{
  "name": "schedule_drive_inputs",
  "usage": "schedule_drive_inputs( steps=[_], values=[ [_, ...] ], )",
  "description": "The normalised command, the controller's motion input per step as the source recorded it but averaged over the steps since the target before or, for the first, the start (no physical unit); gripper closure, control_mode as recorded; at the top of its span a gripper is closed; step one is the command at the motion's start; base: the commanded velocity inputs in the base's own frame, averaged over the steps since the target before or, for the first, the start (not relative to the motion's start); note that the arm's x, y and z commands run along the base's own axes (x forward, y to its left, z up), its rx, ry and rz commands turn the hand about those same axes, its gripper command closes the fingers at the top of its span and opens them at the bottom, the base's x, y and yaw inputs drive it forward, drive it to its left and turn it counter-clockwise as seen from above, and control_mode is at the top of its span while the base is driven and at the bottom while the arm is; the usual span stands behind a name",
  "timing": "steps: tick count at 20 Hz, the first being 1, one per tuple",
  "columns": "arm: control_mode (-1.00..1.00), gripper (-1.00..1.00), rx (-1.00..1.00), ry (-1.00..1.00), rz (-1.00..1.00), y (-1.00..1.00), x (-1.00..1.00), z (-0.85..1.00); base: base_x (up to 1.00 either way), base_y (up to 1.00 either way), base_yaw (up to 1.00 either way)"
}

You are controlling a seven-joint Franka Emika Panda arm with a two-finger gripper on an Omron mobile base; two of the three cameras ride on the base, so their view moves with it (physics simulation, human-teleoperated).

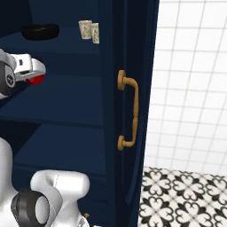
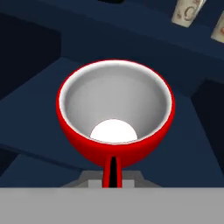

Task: Gather all objects into one cabinet and sort the glasses and bowls to opposite sides.

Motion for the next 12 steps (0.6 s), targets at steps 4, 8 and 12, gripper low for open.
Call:
schedule_drive_inputs(
  steps=[4,8,12],
  values=[
    [-1.0,1.0,0.1,-0.28,0.0,-0.89,-0.08,0.93,0.0,0.0,0.0],
    [-1.0,1.0,0.1,-0.27,0.0,-0.81,0.0,1.0,0.0,0.0,0.0],
    [-1.0,1.0,0.07,-0.07,-0.01,-0.45,0.52,0.79,0.0,0.0,0.0]
  ],
)
